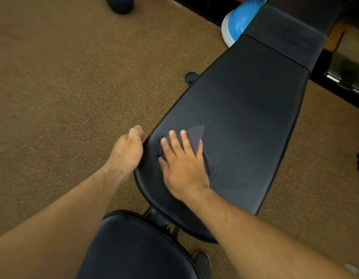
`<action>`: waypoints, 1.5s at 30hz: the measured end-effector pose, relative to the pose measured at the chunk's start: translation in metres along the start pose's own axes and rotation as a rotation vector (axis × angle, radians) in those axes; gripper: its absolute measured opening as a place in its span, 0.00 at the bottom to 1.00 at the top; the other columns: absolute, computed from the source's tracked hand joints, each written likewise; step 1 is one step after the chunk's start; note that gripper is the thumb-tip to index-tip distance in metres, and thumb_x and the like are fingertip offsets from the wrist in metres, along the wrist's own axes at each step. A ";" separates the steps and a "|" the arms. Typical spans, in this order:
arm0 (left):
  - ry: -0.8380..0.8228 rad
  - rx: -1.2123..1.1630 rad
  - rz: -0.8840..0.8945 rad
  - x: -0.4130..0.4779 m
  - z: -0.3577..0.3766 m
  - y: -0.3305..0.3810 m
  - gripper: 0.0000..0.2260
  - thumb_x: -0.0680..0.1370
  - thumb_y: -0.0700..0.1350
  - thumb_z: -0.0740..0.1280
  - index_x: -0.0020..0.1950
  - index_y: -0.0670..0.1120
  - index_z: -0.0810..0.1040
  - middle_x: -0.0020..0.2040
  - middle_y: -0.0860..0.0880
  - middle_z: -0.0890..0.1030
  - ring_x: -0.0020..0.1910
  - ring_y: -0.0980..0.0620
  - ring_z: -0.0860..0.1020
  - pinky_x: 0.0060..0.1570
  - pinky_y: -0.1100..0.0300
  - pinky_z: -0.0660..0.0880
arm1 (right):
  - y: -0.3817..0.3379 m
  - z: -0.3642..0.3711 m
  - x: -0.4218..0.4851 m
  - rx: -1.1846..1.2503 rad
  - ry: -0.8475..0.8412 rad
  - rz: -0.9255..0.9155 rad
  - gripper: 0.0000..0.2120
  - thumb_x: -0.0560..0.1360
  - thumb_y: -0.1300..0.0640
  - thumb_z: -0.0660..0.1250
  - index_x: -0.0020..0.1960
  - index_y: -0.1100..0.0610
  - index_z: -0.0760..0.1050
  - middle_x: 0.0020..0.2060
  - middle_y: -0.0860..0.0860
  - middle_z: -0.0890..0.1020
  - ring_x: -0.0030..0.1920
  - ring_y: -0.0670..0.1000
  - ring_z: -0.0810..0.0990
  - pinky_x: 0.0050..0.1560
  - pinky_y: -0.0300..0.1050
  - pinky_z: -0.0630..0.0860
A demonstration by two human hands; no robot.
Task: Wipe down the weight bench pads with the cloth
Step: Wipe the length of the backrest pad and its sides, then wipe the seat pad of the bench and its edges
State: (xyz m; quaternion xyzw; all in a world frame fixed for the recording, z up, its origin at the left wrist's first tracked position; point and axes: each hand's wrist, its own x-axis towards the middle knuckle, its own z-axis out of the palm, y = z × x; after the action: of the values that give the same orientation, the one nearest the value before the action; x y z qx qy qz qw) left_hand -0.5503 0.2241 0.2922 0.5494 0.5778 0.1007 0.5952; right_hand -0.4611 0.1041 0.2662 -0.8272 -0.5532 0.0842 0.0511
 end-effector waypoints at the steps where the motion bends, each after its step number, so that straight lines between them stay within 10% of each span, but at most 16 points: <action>1: 0.022 -0.009 0.016 0.000 -0.002 0.001 0.28 0.75 0.59 0.53 0.64 0.43 0.78 0.62 0.48 0.80 0.63 0.51 0.75 0.62 0.59 0.65 | -0.006 0.003 -0.006 -0.021 0.002 -0.054 0.25 0.82 0.45 0.51 0.77 0.53 0.61 0.77 0.51 0.60 0.78 0.57 0.52 0.73 0.65 0.44; 13: 0.162 0.051 0.084 -0.010 -0.027 -0.001 0.18 0.70 0.61 0.52 0.41 0.53 0.78 0.52 0.48 0.82 0.56 0.46 0.78 0.64 0.46 0.70 | -0.061 0.003 -0.007 -0.412 -0.284 -0.723 0.14 0.79 0.52 0.57 0.54 0.51 0.81 0.64 0.53 0.76 0.76 0.62 0.53 0.72 0.69 0.40; 28: 0.042 -0.021 -0.083 -0.026 -0.012 -0.025 0.29 0.61 0.66 0.54 0.48 0.50 0.82 0.52 0.49 0.83 0.55 0.46 0.79 0.64 0.43 0.70 | 0.029 0.011 -0.059 -0.224 -0.175 -1.050 0.18 0.78 0.50 0.64 0.66 0.52 0.77 0.72 0.49 0.70 0.77 0.57 0.56 0.74 0.64 0.51; 39: 0.120 -0.032 -0.030 -0.032 -0.006 -0.023 0.22 0.69 0.59 0.54 0.48 0.48 0.81 0.55 0.46 0.82 0.57 0.46 0.77 0.64 0.49 0.70 | 0.007 0.005 -0.030 -0.099 -0.095 -0.522 0.25 0.81 0.43 0.53 0.76 0.48 0.63 0.77 0.49 0.61 0.78 0.57 0.51 0.72 0.68 0.45; 45: 0.331 0.262 0.354 -0.047 0.012 -0.022 0.18 0.83 0.48 0.55 0.69 0.45 0.74 0.67 0.50 0.75 0.67 0.53 0.70 0.67 0.62 0.61 | 0.028 -0.029 -0.011 0.273 -0.285 -0.216 0.32 0.81 0.43 0.56 0.80 0.47 0.46 0.79 0.44 0.46 0.77 0.46 0.35 0.75 0.60 0.36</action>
State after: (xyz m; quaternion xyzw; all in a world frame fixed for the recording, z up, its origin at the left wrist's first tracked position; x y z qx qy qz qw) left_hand -0.5672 0.1735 0.2991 0.6903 0.5703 0.2158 0.3896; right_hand -0.4336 0.0835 0.2905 -0.7283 -0.6236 0.2685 0.0928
